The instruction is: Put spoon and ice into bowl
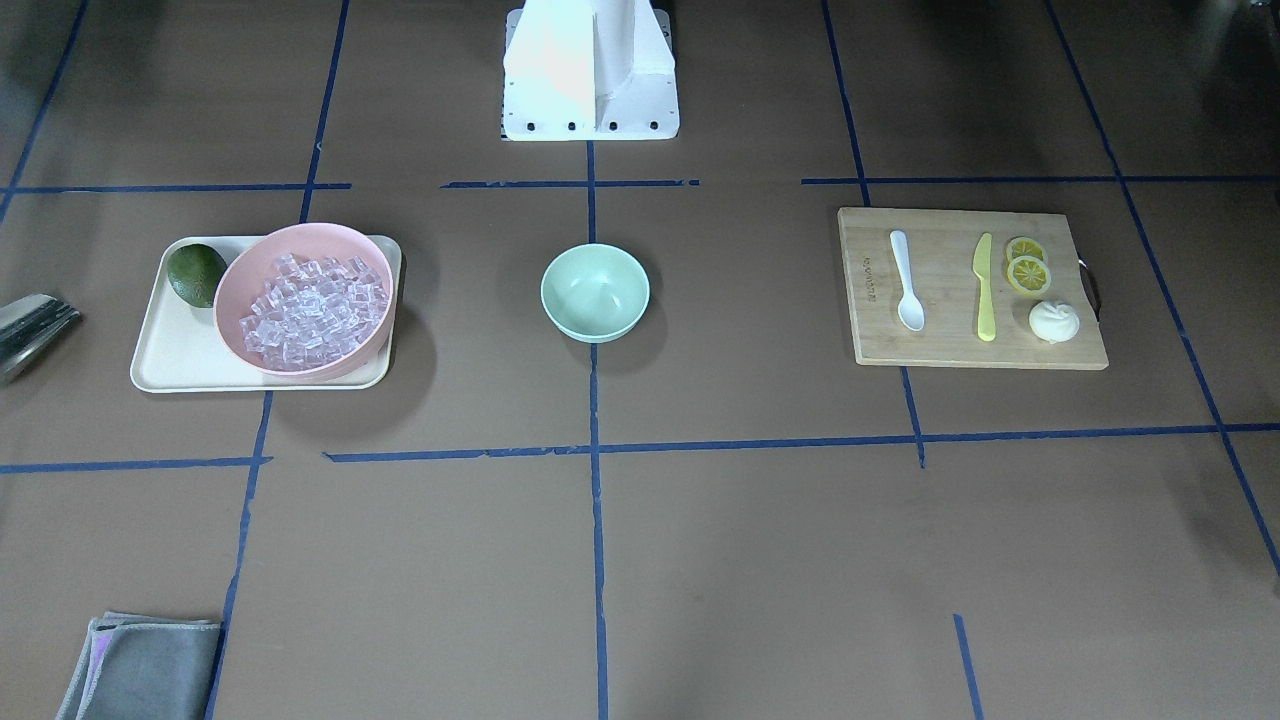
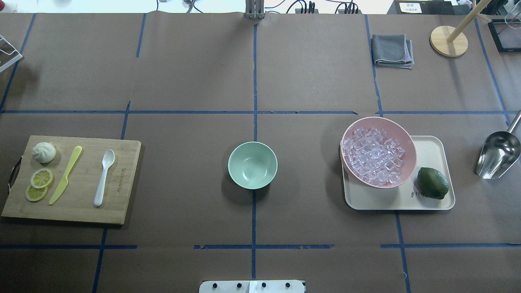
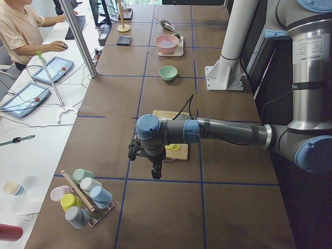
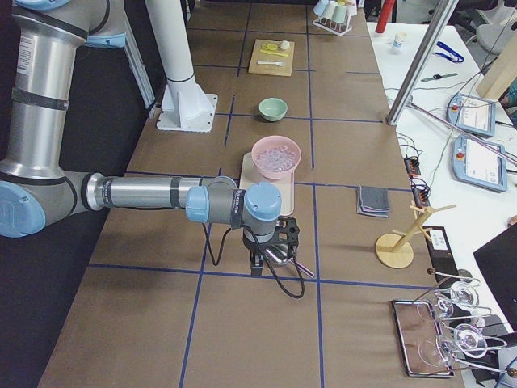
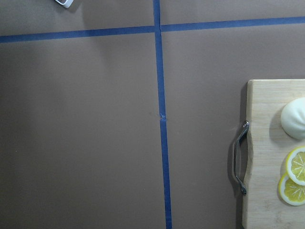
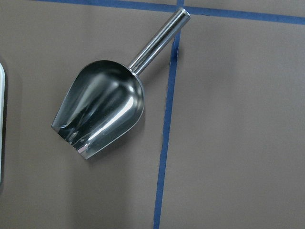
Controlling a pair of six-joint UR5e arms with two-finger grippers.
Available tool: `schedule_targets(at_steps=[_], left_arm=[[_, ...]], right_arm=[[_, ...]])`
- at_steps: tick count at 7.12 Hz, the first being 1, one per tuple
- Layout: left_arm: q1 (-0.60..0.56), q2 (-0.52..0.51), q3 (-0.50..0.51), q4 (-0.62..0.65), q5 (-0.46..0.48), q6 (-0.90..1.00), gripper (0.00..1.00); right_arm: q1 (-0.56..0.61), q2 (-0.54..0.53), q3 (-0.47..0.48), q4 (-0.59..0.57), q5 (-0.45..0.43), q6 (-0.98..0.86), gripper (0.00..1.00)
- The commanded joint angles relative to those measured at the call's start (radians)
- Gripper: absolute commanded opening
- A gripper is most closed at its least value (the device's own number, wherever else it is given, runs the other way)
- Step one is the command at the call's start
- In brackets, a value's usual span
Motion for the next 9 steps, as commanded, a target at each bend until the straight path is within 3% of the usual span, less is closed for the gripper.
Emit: schedule_targets(at_steps=[1, 3, 4, 5, 8, 9], left_arm=[[0.002, 0.005, -0.014, 0.002, -0.006, -0.003, 1.0], [-0.001, 0.078, -0.011, -0.024, -0.067, 0.004, 1.0], [0.028, 0.069, -0.005, -0.11, -0.189, -0.002, 1.0], [0.048, 0.059, -0.01, -0.143, -0.193, -0.061, 1.0], [0.288, -0.114, -0.022, -0.172, -0.181, -0.285, 1.0], [0.38, -0.168, -0.037, -0.203, -0.09, -0.456, 1.0]], right_arm=[[-0.001, 0.006, 0.003, 0.002, 0.002, 0.0, 1.0], [-0.001, 0.011, 0.014, 0.002, 0.022, 0.003, 1.0], [-0.003, 0.011, 0.014, 0.002, 0.025, 0.001, 1.0], [-0.003, 0.011, 0.015, 0.003, 0.025, -0.002, 1.0], [-0.004, -0.002, 0.008, 0.08, 0.026, 0.001, 1.0], [-0.004, -0.002, 0.006, 0.078, 0.026, 0.001, 1.0]])
